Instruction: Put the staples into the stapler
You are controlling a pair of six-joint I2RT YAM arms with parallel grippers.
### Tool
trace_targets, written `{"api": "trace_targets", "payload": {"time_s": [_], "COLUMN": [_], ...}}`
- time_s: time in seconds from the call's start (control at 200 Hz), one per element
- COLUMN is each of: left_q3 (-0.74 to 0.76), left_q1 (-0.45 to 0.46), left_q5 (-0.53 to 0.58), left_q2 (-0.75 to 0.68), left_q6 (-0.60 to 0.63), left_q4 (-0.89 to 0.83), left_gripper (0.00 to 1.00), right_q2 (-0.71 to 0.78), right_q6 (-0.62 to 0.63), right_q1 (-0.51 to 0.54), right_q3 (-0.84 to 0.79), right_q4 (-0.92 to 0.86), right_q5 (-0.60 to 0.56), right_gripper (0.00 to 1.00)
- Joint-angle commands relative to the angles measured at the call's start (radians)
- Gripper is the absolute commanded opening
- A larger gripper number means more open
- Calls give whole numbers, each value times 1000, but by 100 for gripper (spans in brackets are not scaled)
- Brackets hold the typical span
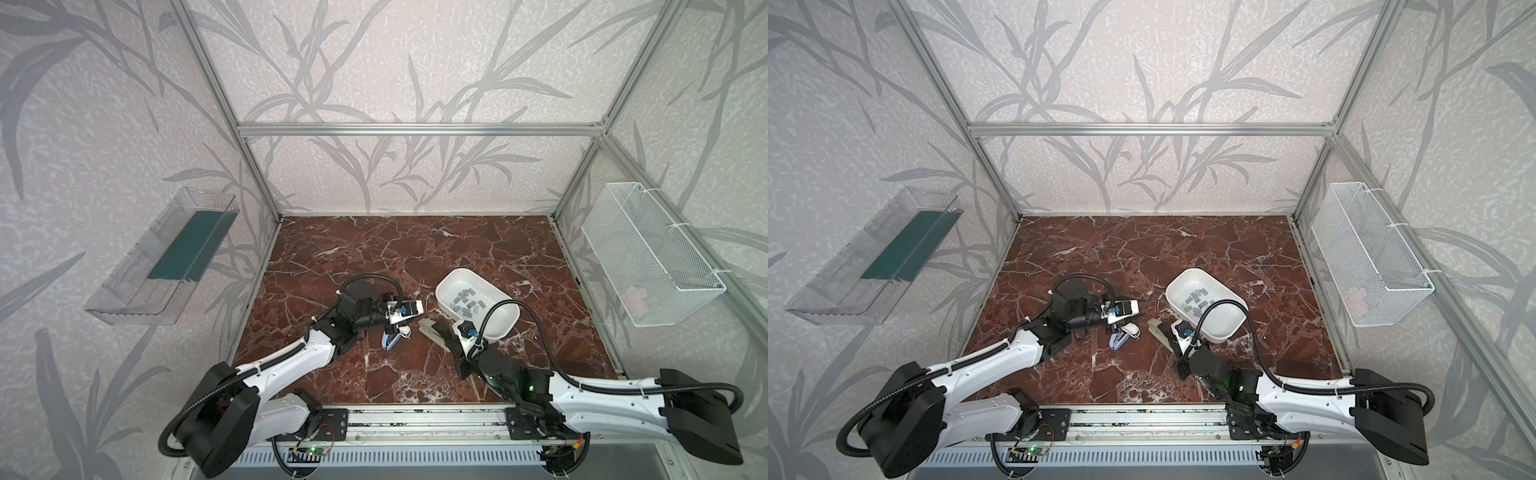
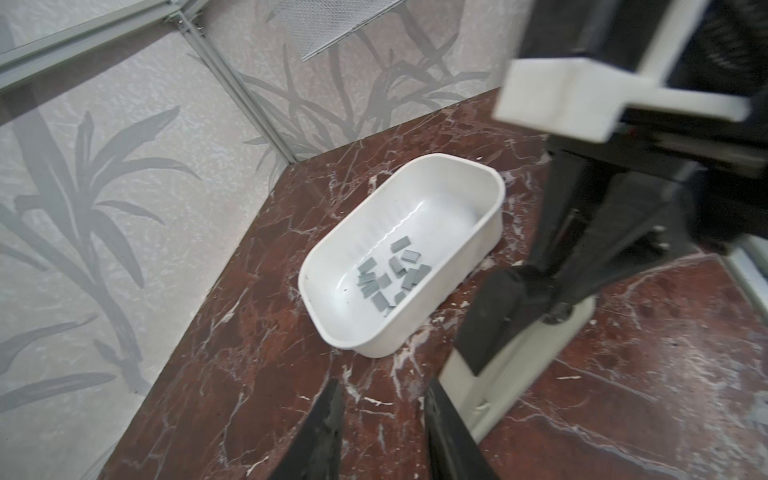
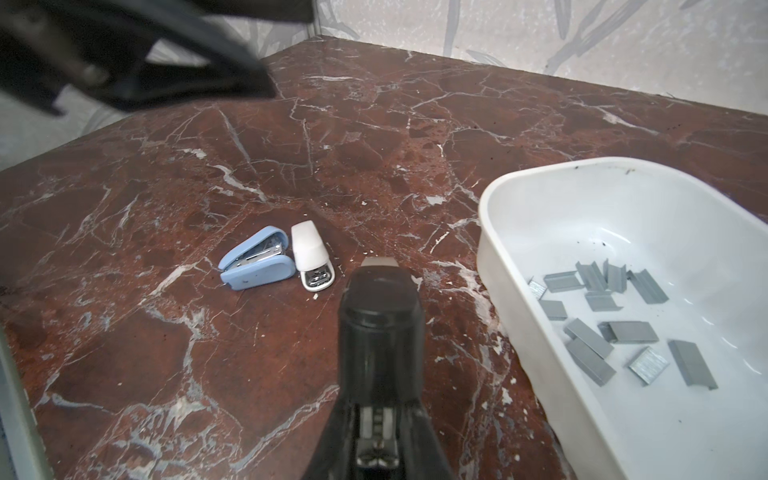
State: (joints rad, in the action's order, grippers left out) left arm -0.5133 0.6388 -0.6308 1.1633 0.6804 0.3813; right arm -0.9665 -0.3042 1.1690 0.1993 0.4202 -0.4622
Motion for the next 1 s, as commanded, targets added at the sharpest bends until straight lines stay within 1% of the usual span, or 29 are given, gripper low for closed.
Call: {"api": "trace_targets", "payload": {"time_s": [0.0, 0.05, 0.095, 0.155, 0.23, 0.34, 0.58, 0.735, 0.92, 1.0], "left_q3": [73, 101, 109, 110, 111, 104, 75, 48, 39, 39], "left_q1": [58, 85, 110, 140, 175, 195, 219, 224, 229, 232], "left_q5": [15, 26, 44, 77, 140, 201, 229, 247, 255, 252], "left_q2": [-46, -42, -29, 5, 56, 132, 226, 277, 314, 316], "left_q6": [-10, -40, -53, -72, -66, -77, -66, -60, -52, -44], "left_q4": [100, 168, 190, 229, 277, 357, 420, 426, 452, 456], "left_gripper": [38, 39, 41, 42, 43, 45, 47, 47, 49, 50], "right_q2": [-2, -7, -13, -25, -38, -44, -41, -51, -57, -61], "right_q6": [-13, -11, -11, -13, -18, -18, -14, -13, -15, -21], "right_q1": [-9, -9, -9, -9, -9, -9, -7, -7, -8, -8], "right_q3": [48, 53, 59, 63, 66, 66, 72, 76, 81, 88], "right_q4": [60, 60, 58, 63, 69, 79, 75, 82, 86, 71], "right_q5": [12, 16, 23, 33, 42, 53, 70, 87, 109, 95], "right_gripper": [0, 0, 0, 0, 0, 0, 0, 0, 0, 0]}}
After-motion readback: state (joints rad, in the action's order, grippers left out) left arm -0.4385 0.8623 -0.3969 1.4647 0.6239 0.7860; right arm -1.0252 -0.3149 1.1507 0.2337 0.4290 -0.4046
